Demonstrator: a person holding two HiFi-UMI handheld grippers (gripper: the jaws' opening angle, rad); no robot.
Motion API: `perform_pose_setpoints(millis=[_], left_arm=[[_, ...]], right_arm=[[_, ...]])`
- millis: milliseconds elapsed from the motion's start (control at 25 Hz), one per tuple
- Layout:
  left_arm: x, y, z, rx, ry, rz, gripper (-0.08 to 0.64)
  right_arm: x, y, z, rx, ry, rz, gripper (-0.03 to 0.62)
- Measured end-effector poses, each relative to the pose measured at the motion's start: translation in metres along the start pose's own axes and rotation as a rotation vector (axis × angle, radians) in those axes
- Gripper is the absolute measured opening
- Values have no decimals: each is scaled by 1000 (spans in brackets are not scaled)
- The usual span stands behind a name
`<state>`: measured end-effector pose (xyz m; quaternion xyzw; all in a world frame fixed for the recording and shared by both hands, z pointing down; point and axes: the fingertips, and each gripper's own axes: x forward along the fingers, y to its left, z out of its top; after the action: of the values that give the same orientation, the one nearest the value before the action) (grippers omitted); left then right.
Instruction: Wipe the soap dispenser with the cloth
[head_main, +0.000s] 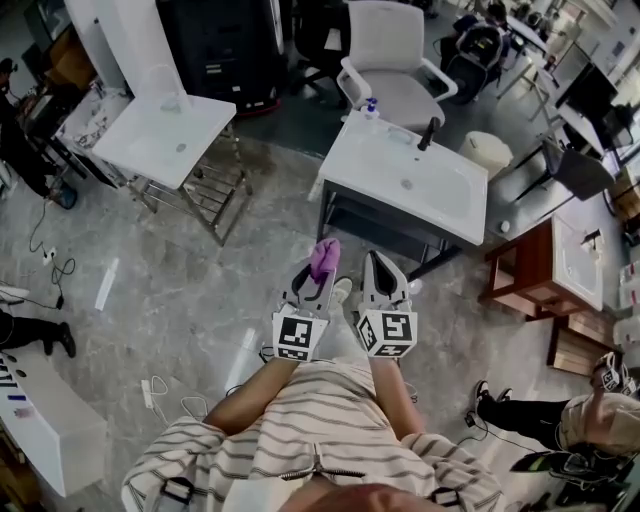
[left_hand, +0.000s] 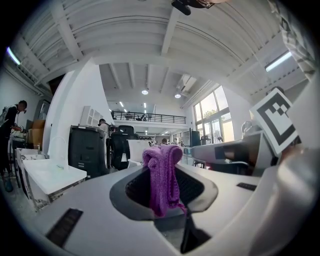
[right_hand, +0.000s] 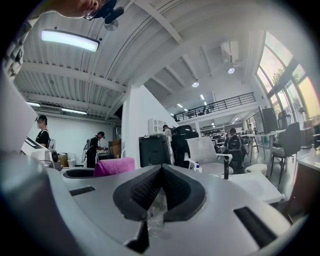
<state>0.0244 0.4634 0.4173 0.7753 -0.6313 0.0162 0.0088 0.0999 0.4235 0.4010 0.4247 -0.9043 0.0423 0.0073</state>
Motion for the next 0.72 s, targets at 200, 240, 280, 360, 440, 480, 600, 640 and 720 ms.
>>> perform_pose_setpoints(millis=[200, 240, 280, 360, 440, 480, 600, 640, 720], left_arm=[[34, 14, -3, 24, -2, -11, 106], [43, 17, -3, 31, -3, -13, 106], [52, 20, -4, 36, -3, -16, 106], [71, 30, -7, 42, 1, -19, 106], [95, 43, -10, 50, 11, -21, 106], [108, 50, -10, 54, 16, -23, 106], [149, 65, -4, 52, 15, -22, 106], [164, 70, -1, 49, 13, -18, 106], [194, 80, 5, 48, 11, -14, 106]], right_arm=[[33, -14, -2, 6, -20, 12, -3], [42, -19, -3, 10, -26, 12, -3], [51, -23, -4, 15, -30, 10, -3], [72, -32, -6, 20, -31, 11, -3], [96, -41, -7, 25, -32, 17, -3], [110, -47, -5, 29, -35, 20, -3], [149, -72, 5, 43, -40, 24, -3], [163, -81, 9, 45, -41, 25, -2], [189, -96, 17, 47, -42, 36, -2]])
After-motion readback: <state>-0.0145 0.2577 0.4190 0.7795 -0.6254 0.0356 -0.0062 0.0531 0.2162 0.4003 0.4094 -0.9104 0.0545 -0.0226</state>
